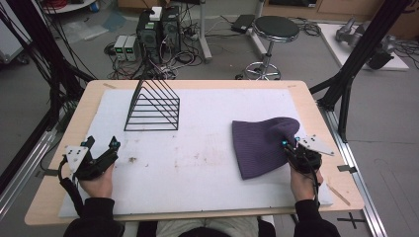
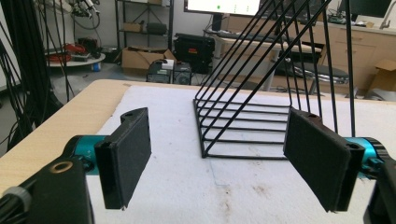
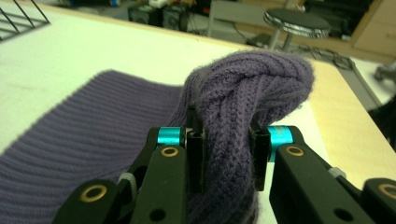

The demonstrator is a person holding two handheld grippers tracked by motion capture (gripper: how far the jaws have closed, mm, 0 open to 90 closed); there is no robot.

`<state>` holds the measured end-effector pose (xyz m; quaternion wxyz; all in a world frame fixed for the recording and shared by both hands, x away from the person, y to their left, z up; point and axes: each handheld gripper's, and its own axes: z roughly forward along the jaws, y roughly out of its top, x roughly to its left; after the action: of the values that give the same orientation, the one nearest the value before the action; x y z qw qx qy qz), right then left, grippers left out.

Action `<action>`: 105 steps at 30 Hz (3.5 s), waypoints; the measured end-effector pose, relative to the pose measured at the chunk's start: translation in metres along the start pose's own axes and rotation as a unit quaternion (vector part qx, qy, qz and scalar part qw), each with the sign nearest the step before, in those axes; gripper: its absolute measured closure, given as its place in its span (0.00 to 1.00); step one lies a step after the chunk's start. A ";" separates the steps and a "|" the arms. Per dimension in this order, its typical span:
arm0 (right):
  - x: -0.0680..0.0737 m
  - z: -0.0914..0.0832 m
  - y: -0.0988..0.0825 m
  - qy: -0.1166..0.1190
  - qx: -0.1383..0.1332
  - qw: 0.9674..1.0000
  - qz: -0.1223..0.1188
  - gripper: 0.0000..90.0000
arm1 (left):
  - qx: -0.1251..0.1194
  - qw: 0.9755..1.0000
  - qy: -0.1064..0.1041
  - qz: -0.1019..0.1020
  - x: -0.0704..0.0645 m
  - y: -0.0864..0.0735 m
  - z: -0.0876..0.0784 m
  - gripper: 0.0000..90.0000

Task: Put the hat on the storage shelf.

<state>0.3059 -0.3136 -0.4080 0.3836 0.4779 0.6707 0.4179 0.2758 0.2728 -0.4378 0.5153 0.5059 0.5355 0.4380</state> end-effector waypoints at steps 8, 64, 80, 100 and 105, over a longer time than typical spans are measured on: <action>-0.001 -0.004 0.014 0.024 -0.040 0.999 -0.011 0.84 | -0.001 1.000 0.000 -0.002 0.000 0.000 0.000 0.26; 0.046 -0.019 0.141 0.158 -0.279 0.939 -0.128 0.84 | -0.007 0.997 -0.070 -0.009 -0.003 0.013 0.004 0.26; 0.089 -0.002 0.163 0.252 -0.289 0.914 -0.133 0.84 | -0.016 0.988 -0.145 -0.044 -0.013 0.037 0.016 0.18; 0.121 0.003 0.183 0.289 -0.298 0.895 -0.162 0.84 | 0.006 0.946 -0.324 -0.020 -0.032 0.079 0.048 0.25; 0.126 0.000 0.187 0.303 -0.306 0.888 -0.164 0.84 | 0.028 0.931 -0.364 -0.021 -0.044 0.091 0.059 0.26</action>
<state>0.3344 -0.1558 -0.2489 0.3519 0.0702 0.6622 0.6579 0.3412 0.2356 -0.3483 0.6696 0.6335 0.3339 0.1971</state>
